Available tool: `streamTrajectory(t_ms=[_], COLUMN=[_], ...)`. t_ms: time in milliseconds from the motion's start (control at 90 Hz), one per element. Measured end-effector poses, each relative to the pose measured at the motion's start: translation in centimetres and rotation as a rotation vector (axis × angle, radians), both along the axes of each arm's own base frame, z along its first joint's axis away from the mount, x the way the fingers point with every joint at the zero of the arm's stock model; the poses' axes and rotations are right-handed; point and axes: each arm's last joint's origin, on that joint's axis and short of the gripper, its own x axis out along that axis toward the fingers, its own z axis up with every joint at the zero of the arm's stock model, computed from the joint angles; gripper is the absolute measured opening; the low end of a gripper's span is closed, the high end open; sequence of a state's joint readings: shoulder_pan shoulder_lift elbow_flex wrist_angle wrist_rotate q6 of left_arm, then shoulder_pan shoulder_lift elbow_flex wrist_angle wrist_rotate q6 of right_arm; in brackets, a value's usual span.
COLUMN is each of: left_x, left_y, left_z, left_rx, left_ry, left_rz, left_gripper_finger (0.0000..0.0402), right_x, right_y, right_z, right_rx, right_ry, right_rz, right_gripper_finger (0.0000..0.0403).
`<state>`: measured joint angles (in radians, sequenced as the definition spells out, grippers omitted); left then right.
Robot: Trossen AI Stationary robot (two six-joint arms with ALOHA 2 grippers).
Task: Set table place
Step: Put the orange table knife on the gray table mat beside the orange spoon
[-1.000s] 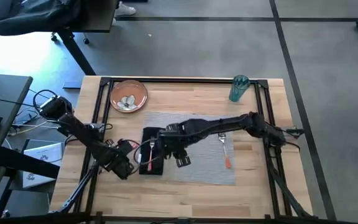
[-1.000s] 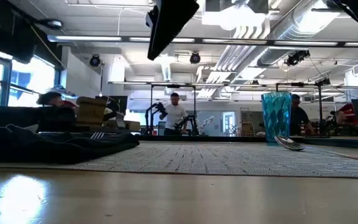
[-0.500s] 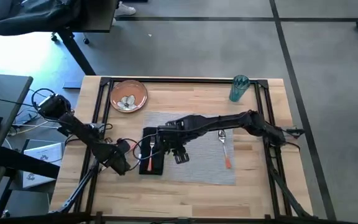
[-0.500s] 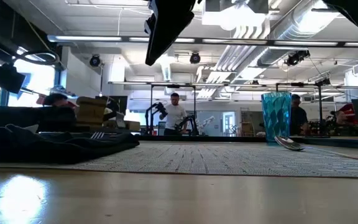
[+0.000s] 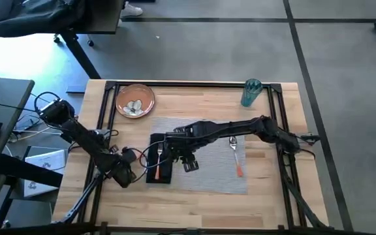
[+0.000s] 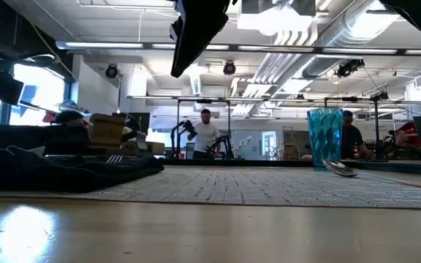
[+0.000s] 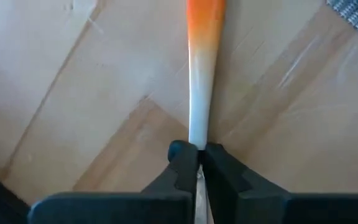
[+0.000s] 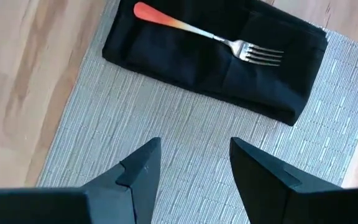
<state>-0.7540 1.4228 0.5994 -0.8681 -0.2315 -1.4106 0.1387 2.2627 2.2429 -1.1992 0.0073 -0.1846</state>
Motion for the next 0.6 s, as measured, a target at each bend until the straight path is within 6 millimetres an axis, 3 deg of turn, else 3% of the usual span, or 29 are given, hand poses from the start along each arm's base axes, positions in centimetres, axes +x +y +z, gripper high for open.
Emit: streamTrajectory(t_ms=[378, 600], left_x=[0.4, 0.4], left_y=[-0.7, -0.7], left_z=[1.4, 1.5], left_rx=[0.038, 0.038], left_ry=[-0.047, -0.047], left_rz=[-0.002, -0.008], left_gripper_finger=[0.0001, 0.0001], right_x=[-0.2, -1.1], right_y=[-0.1, -0.5], right_z=[0.0, 1.7], right_rx=[-0.013, -0.019], right_ry=[0.017, -0.003], right_rz=[-0.004, -0.009], right_gripper_finger=[0.0171, 0.0171])
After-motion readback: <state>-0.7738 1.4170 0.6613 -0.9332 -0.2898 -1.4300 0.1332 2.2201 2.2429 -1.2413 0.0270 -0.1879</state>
